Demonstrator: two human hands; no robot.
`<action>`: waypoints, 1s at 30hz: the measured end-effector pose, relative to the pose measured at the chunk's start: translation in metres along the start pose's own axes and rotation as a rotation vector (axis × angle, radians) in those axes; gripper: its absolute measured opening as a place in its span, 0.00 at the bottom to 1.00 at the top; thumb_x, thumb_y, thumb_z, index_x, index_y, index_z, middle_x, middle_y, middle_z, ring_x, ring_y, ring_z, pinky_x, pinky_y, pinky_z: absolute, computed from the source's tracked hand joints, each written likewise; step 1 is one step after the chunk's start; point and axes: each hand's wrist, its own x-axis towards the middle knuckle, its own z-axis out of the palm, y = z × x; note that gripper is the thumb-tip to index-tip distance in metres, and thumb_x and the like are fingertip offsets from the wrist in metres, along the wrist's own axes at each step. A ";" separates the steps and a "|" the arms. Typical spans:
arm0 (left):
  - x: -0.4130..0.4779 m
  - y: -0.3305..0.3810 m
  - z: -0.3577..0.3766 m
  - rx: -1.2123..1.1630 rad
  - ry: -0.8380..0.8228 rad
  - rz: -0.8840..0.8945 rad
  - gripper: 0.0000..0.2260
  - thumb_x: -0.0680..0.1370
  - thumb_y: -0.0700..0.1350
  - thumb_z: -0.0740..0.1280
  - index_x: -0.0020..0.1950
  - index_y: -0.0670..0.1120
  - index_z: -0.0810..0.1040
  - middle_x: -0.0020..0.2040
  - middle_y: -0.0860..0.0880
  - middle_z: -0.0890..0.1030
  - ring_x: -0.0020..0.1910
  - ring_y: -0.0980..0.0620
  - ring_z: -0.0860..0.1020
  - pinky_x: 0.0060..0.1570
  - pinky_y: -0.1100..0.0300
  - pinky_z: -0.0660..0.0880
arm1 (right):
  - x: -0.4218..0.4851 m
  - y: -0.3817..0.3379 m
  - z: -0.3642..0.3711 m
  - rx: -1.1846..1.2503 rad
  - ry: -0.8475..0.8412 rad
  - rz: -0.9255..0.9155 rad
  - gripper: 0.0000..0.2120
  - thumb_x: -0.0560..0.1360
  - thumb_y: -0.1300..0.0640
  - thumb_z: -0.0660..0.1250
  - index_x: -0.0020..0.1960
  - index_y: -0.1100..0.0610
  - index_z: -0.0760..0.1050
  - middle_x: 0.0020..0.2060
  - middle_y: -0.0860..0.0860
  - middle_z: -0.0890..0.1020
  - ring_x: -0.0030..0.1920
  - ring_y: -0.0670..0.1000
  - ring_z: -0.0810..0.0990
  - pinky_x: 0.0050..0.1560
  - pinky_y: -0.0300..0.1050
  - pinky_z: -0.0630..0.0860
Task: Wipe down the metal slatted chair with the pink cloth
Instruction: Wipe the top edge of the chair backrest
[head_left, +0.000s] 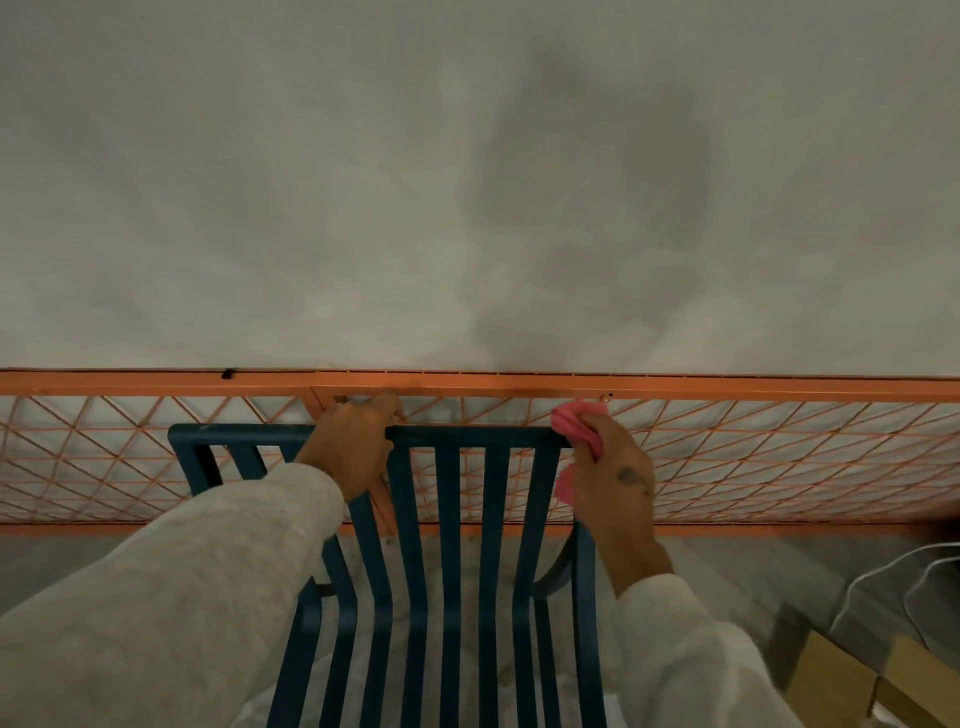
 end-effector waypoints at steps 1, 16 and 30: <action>0.000 -0.001 0.000 -0.006 -0.011 -0.002 0.15 0.75 0.37 0.67 0.61 0.45 0.73 0.51 0.44 0.82 0.47 0.45 0.80 0.49 0.53 0.78 | -0.005 -0.007 0.012 -0.039 -0.028 -0.031 0.12 0.81 0.56 0.63 0.63 0.49 0.75 0.54 0.47 0.79 0.50 0.49 0.79 0.56 0.48 0.81; -0.022 -0.104 -0.049 0.313 -0.133 -0.111 0.28 0.74 0.49 0.69 0.72 0.51 0.65 0.67 0.47 0.73 0.66 0.45 0.70 0.65 0.46 0.69 | 0.007 -0.040 -0.012 0.254 -0.013 0.235 0.15 0.78 0.49 0.67 0.64 0.44 0.75 0.50 0.46 0.81 0.44 0.44 0.80 0.37 0.32 0.76; -0.034 -0.172 -0.055 0.077 -0.015 -0.076 0.23 0.76 0.45 0.68 0.70 0.51 0.67 0.59 0.45 0.79 0.58 0.45 0.76 0.58 0.50 0.74 | -0.071 -0.128 0.160 0.283 -0.121 0.104 0.16 0.80 0.52 0.63 0.68 0.45 0.74 0.61 0.45 0.78 0.57 0.43 0.78 0.63 0.43 0.75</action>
